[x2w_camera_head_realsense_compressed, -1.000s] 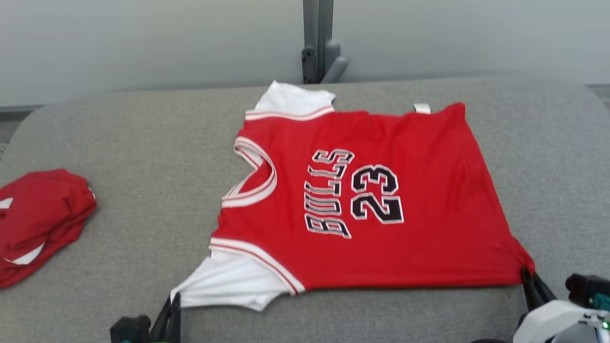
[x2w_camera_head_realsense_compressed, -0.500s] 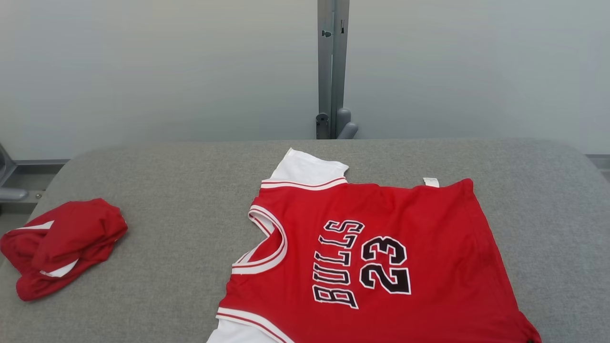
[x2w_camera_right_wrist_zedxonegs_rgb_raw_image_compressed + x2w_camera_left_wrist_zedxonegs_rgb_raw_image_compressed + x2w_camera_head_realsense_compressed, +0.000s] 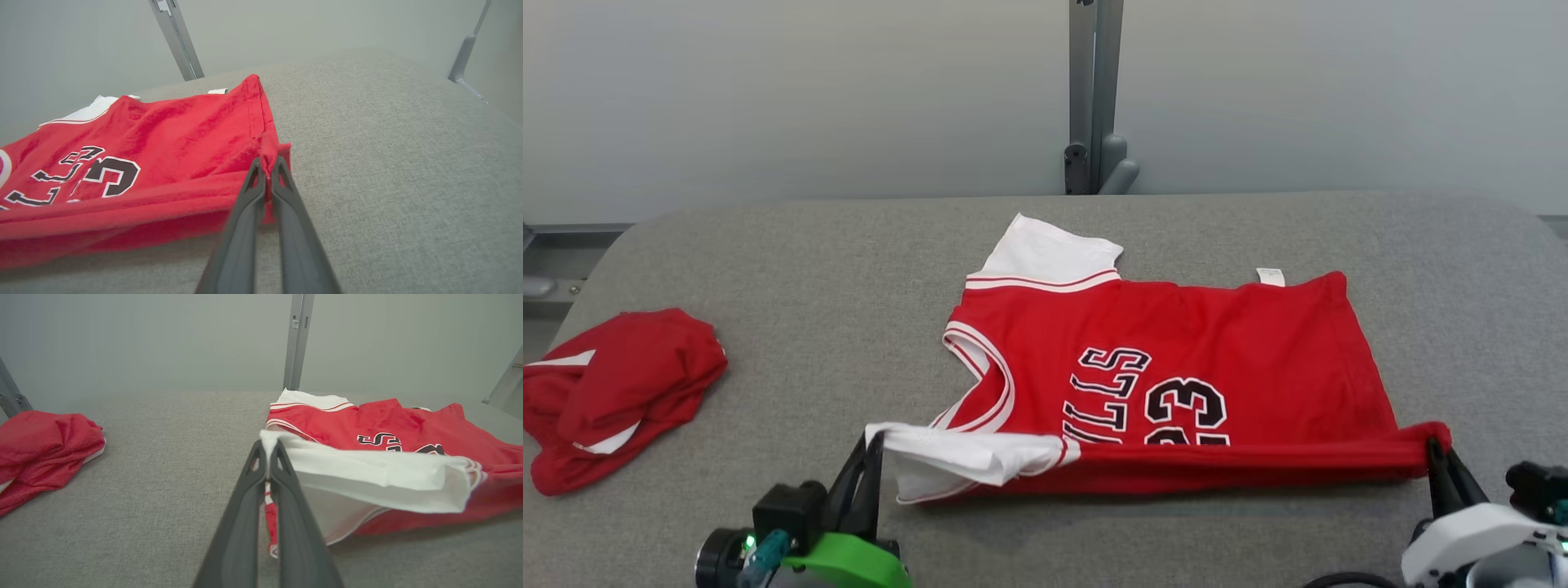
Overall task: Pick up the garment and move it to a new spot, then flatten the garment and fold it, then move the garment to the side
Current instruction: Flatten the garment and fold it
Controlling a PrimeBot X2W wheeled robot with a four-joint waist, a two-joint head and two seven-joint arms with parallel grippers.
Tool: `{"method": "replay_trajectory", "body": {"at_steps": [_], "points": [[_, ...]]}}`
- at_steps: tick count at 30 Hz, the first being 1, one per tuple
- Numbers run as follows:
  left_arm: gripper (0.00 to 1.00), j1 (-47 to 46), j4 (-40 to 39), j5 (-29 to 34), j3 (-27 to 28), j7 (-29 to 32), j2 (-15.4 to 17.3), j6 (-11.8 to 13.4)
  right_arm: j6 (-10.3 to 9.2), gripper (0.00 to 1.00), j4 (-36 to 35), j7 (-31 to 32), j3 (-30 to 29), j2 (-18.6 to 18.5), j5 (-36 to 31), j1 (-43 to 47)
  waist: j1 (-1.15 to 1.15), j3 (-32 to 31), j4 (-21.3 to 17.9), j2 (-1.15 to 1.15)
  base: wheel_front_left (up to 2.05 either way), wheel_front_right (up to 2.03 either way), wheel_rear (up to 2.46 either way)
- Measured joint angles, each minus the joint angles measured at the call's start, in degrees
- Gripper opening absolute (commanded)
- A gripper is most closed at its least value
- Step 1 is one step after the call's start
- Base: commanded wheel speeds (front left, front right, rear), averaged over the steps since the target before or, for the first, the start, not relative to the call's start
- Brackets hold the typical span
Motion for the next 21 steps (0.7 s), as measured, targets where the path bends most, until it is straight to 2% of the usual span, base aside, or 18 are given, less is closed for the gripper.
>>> {"method": "replay_trajectory", "body": {"at_steps": [9,21], "points": [[0.00,-11.66,5.09,0.71,-3.02,0.00,0.13,0.00,0.00,0.00,5.14,0.00,1.03,-0.32,-3.10,-10.53,0.00,4.32,-0.58,0.00,0.00,0.00,0.00],[0.00,-22.87,11.76,2.31,-1.44,0.00,0.52,0.00,0.00,0.00,9.84,0.00,1.47,-0.01,-7.08,-21.94,0.00,11.93,-1.28,0.00,0.00,0.00,0.00]]}}
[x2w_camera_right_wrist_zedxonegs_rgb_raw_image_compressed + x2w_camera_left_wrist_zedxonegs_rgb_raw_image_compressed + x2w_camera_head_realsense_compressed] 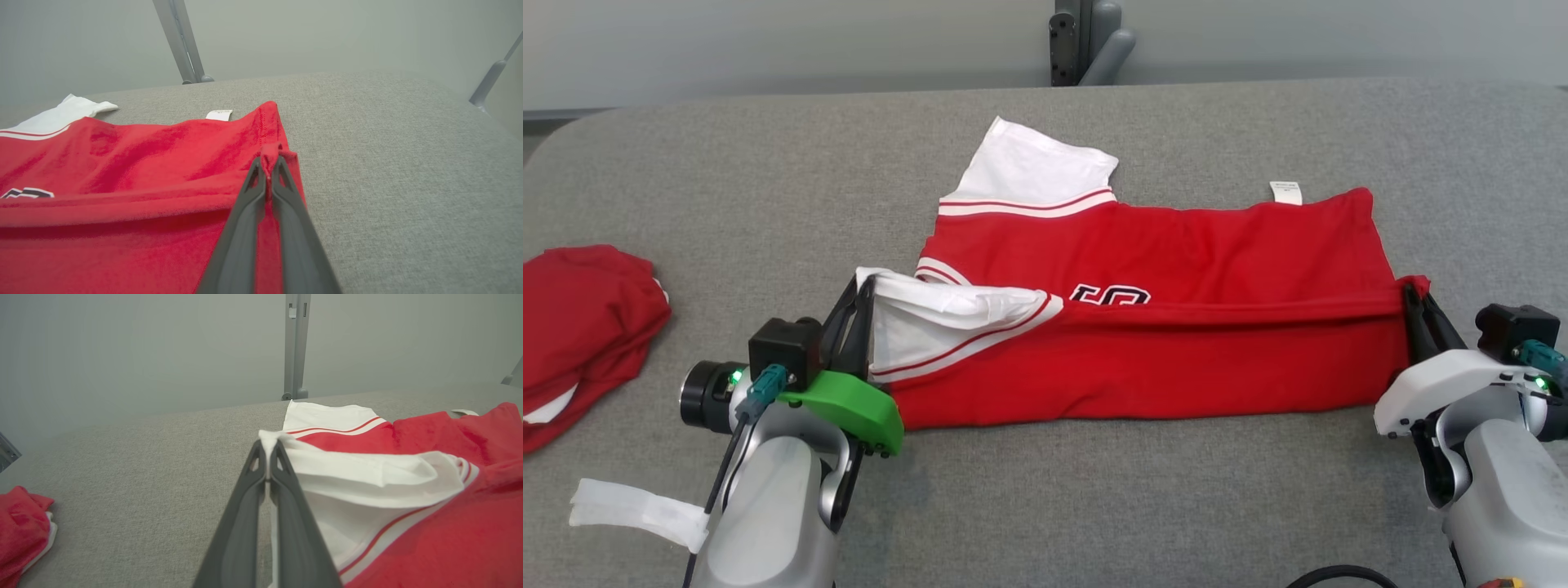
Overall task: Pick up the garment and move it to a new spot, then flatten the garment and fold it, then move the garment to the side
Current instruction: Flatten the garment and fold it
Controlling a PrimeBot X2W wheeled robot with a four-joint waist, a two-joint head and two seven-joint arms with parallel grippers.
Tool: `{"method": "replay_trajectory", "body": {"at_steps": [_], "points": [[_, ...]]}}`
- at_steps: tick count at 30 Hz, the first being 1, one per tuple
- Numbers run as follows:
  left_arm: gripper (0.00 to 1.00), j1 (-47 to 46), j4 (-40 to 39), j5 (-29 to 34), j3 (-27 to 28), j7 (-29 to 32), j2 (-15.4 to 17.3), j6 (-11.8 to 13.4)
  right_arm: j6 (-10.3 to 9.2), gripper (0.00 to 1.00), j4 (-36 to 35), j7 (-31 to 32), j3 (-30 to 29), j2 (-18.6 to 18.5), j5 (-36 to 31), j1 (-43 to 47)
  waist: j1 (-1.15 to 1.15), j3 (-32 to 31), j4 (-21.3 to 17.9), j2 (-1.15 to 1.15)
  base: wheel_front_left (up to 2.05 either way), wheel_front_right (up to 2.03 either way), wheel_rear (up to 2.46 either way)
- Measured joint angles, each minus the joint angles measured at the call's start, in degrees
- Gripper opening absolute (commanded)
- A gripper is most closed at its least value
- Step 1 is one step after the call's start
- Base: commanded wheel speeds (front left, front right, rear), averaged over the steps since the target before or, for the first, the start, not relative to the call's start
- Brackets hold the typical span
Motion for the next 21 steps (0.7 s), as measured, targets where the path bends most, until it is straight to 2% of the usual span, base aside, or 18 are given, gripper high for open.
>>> {"method": "replay_trajectory", "body": {"at_steps": [7,8,9,10,11,12,13,18,21], "points": [[0.00,-2.99,1.67,0.86,-0.18,0.00,-0.08,0.00,0.00,0.00,1.64,0.00,-1.56,0.10,-2.03,-3.38,0.00,3.73,-0.51,0.00,0.00,0.00,0.00],[0.00,-3.25,1.76,0.90,-0.31,0.00,-0.11,0.00,0.00,0.20,1.65,0.00,-1.81,0.18,-2.33,-3.59,0.00,4.08,-0.54,0.00,0.00,0.00,0.00],[0.00,-3.48,1.77,0.91,-0.32,0.00,-0.11,0.00,0.00,0.49,1.67,0.00,-2.10,0.36,-2.60,-3.70,0.00,4.40,-0.57,0.00,0.00,0.00,0.00],[0.00,-3.73,1.78,0.91,-0.31,0.00,-0.11,0.00,0.00,0.49,1.70,0.00,-2.68,0.68,-2.83,-3.85,0.00,4.72,-0.60,0.00,0.00,0.00,0.00],[0.00,-3.93,1.77,0.91,-0.30,0.00,-0.11,0.00,0.00,1.00,1.69,0.00,-3.21,1.03,-2.89,-4.10,0.00,5.00,-0.64,0.00,0.00,0.00,0.00],[0.44,-4.05,1.74,0.93,-0.26,0.00,-0.11,0.00,0.00,1.00,1.66,0.00,-3.42,1.25,-2.99,-4.41,0.00,5.26,-0.67,0.00,0.00,0.00,0.00],[1.00,-4.09,1.70,1.03,-0.14,0.00,-0.16,0.00,0.00,1.00,1.51,0.01,-3.63,1.43,-3.20,-4.57,0.00,5.48,-0.71,0.00,0.00,0.00,0.00],[1.00,-3.50,0.44,1.05,1.45,0.00,-0.24,0.32,0.00,1.00,-1.01,0.00,-4.81,1.93,-4.00,-4.32,0.00,5.54,-0.99,0.00,0.00,0.00,0.00],[1.00,0.08,-1.58,0.46,2.34,-0.01,-0.29,0.83,0.00,1.00,-2.47,0.00,-5.59,2.19,-4.01,-1.01,0.00,4.37,-1.05,0.00,0.00,0.00,0.00]]}}
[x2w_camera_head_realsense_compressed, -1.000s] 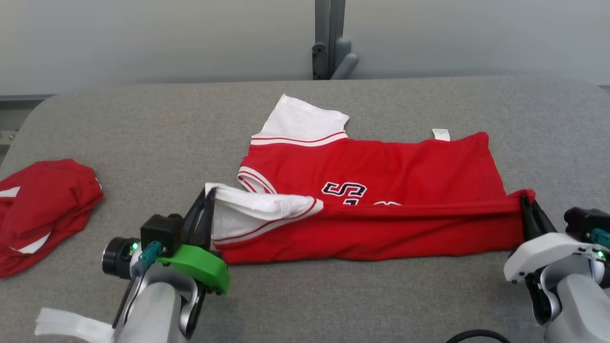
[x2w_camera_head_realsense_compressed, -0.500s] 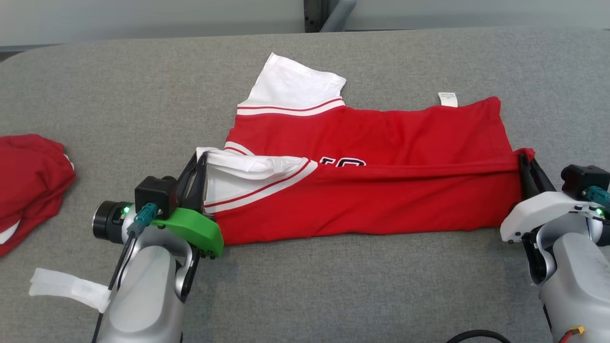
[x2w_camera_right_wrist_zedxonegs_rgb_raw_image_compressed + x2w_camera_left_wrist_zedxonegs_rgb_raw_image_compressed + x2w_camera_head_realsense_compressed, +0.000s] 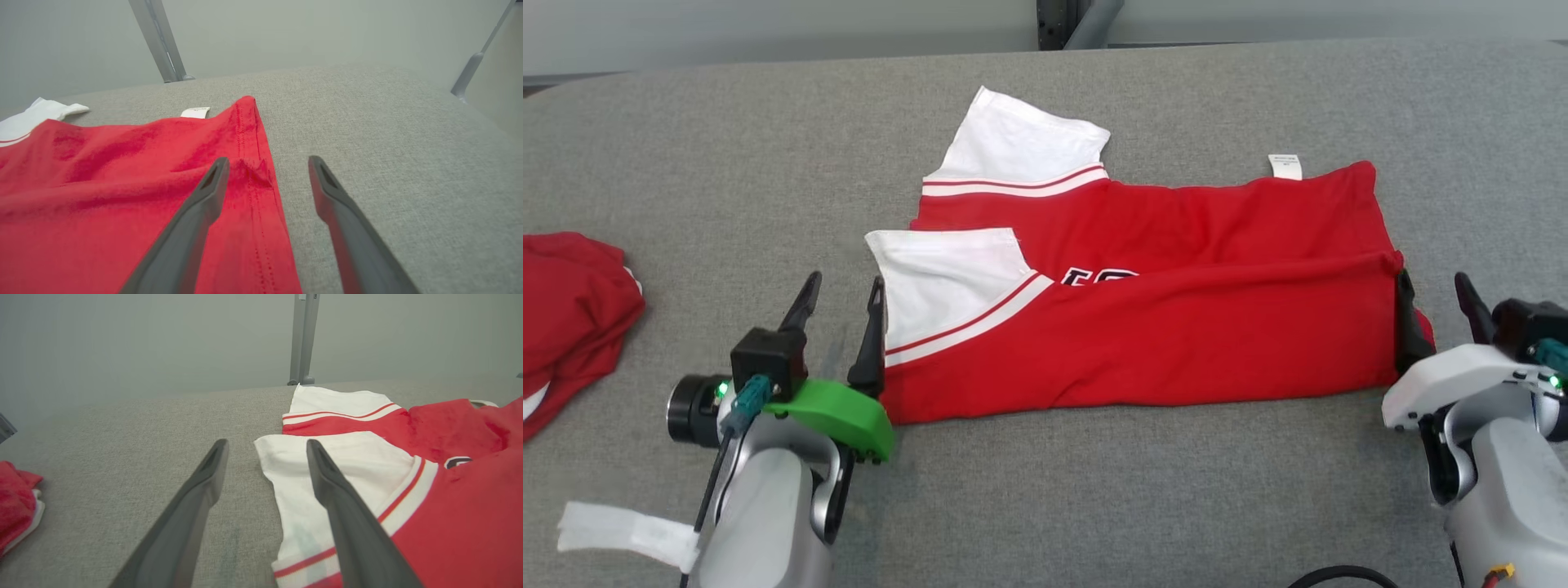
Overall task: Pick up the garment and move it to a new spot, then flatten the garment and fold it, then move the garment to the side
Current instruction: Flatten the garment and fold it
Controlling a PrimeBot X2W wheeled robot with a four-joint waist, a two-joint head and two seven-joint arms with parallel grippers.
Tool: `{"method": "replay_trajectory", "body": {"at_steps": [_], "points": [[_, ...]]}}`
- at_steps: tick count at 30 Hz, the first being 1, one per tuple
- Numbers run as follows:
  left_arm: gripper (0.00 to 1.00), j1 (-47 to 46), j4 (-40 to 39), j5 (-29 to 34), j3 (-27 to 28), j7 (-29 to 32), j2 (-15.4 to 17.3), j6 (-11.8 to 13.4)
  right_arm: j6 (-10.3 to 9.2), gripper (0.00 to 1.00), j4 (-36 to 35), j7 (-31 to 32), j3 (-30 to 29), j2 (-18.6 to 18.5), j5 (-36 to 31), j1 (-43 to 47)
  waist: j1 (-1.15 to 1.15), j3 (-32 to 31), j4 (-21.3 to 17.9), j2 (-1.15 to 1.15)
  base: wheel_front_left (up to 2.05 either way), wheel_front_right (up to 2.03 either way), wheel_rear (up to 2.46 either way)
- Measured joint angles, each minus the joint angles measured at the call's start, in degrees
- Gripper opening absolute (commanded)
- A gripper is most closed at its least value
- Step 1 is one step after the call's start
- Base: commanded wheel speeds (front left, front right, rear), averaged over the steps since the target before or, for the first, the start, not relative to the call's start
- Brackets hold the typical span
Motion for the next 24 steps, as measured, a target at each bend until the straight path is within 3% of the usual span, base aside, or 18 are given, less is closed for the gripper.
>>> {"method": "replay_trajectory", "body": {"at_steps": [10,24], "points": [[1.00,10.48,-0.82,-4.90,-2.01,0.01,-0.10,0.96,0.00,1.00,-0.25,0.01,-0.58,0.04,2.30,9.88,0.00,-4.17,-0.33,0.00,0.00,0.00,0.00],[1.00,11.06,-0.82,-6.60,-4.68,0.01,-0.15,1.80,-0.01,1.00,2.38,0.01,0.24,0.40,2.14,8.61,0.00,-2.60,0.13,0.00,0.00,0.00,0.00]]}}
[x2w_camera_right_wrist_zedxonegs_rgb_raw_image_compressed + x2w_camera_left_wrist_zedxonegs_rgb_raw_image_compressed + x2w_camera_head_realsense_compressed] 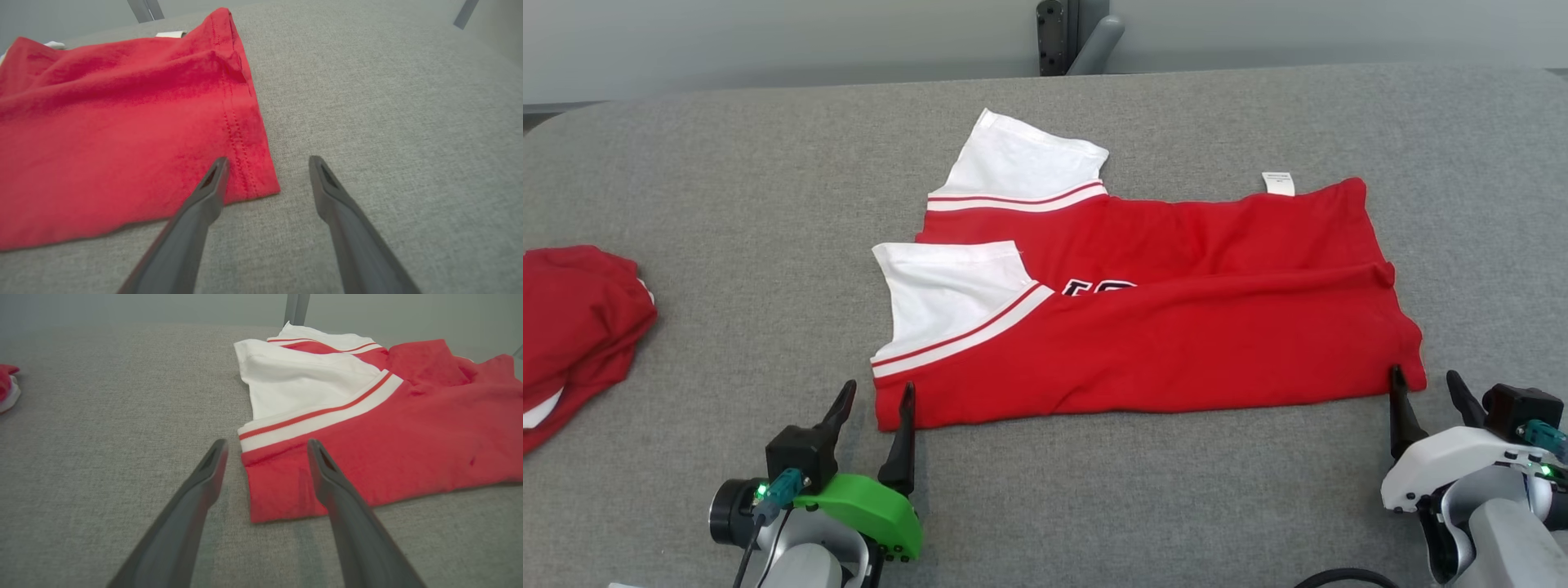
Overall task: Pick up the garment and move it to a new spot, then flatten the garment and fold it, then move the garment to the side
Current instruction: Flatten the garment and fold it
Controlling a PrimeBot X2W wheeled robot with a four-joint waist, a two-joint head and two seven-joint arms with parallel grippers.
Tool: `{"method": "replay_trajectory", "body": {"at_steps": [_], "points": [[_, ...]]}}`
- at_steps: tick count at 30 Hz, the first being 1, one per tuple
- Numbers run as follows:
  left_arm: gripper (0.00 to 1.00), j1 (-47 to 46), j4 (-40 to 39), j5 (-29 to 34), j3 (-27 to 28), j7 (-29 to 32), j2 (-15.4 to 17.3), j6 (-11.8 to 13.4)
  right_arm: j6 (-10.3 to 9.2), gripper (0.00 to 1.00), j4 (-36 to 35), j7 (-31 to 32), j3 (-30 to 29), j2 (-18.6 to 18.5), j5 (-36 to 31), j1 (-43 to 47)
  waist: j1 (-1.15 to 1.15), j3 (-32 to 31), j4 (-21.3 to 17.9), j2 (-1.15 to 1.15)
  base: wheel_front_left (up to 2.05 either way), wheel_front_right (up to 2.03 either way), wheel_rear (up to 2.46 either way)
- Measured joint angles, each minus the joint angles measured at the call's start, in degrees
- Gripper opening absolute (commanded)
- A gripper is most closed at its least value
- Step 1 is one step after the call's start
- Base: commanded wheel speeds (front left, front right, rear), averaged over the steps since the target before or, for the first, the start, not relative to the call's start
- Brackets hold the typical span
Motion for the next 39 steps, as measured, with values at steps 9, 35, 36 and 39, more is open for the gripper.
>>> {"method": "replay_trajectory", "body": {"at_steps": [9,35,36,39], "points": [[1.00,-0.15,0.33,-0.02,-0.19,0.00,0.00,0.04,0.00,0.00,3.77,-0.16,0.67,0.12,0.01,-2.62,0.00,1.40,0.71,0.00,0.00,0.00,0.00],[0.00,-2.04,8.45,-8.18,-4.13,-0.15,0.03,-0.83,0.01,0.00,-0.52,-0.11,3.89,0.20,2.70,-2.61,0.00,2.19,-1.03,0.00,0.00,0.00,0.00],[0.00,-2.07,8.73,-8.35,-4.36,-0.16,-0.04,-0.86,0.00,0.00,-0.55,-0.11,3.97,0.20,2.97,-2.49,0.00,2.04,-1.06,0.00,0.00,0.00,0.00],[0.00,-2.11,9.29,-9.07,-4.52,-0.15,-0.01,-1.15,0.01,0.00,-0.93,-0.11,4.01,0.35,3.11,-2.05,0.00,1.45,-1.16,0.00,0.00,0.00,0.00]]}}
